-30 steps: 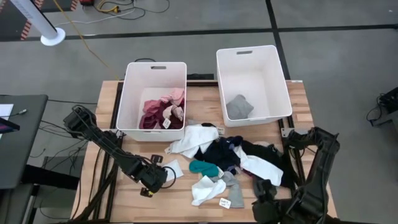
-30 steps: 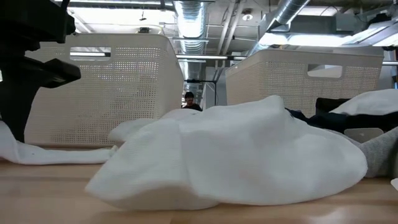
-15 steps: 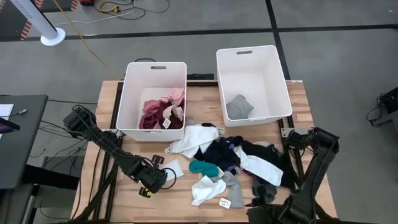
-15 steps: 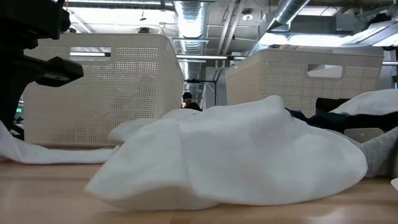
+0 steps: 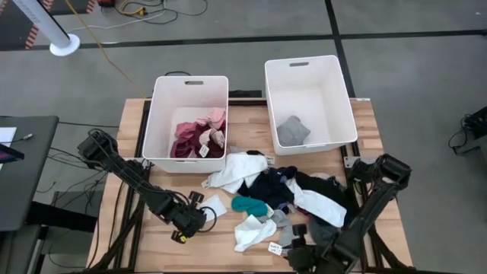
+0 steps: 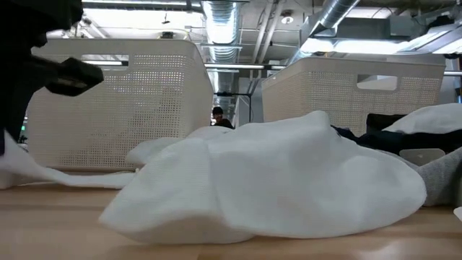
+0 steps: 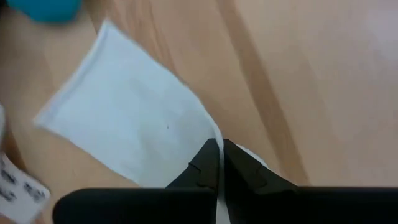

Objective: Sort clothes
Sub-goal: Put the white sock into the left white bin

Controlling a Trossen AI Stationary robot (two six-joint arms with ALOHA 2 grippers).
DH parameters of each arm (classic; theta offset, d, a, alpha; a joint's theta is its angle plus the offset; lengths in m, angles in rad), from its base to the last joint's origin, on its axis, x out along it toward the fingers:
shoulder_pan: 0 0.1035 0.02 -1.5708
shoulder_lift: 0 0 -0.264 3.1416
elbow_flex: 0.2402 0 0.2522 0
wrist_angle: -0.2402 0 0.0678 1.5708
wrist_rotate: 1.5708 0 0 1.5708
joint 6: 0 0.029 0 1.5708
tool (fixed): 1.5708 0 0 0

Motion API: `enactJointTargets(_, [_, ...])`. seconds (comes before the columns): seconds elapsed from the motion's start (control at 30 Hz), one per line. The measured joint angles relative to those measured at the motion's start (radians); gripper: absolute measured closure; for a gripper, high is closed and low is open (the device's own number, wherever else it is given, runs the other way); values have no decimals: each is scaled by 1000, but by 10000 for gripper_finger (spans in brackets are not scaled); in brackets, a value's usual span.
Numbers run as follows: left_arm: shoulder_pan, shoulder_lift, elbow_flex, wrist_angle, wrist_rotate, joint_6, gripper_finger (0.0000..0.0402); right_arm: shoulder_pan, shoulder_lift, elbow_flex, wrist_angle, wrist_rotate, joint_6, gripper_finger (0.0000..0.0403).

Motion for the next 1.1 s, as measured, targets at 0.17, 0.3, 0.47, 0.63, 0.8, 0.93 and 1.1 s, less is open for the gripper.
enactJointTargets(0.17, [0,0,64,1,-15,70,400,-40,0,-73,159,11,-59,262])
enactJointTargets(0.3, [0,0,124,-10,-64,140,400,-73,0,-106,276,11,-125,262])
enactJointTargets(0.47, [0,0,194,-28,-138,228,400,-117,0,-136,400,12,-204,259])
enactJointTargets(0.63, [0,0,243,-28,-183,290,400,-165,0,-168,503,12,-257,234])
enactJointTargets(0.8, [0,0,271,-29,-218,336,401,-207,3,-168,574,12,-311,191])
enactJointTargets(0.93, [0,-1,290,-18,-242,372,401,-235,3,-168,627,11,-351,164])
enactJointTargets(1.1, [0,-1,318,1,-247,419,401,-269,3,-167,669,26,-371,157])
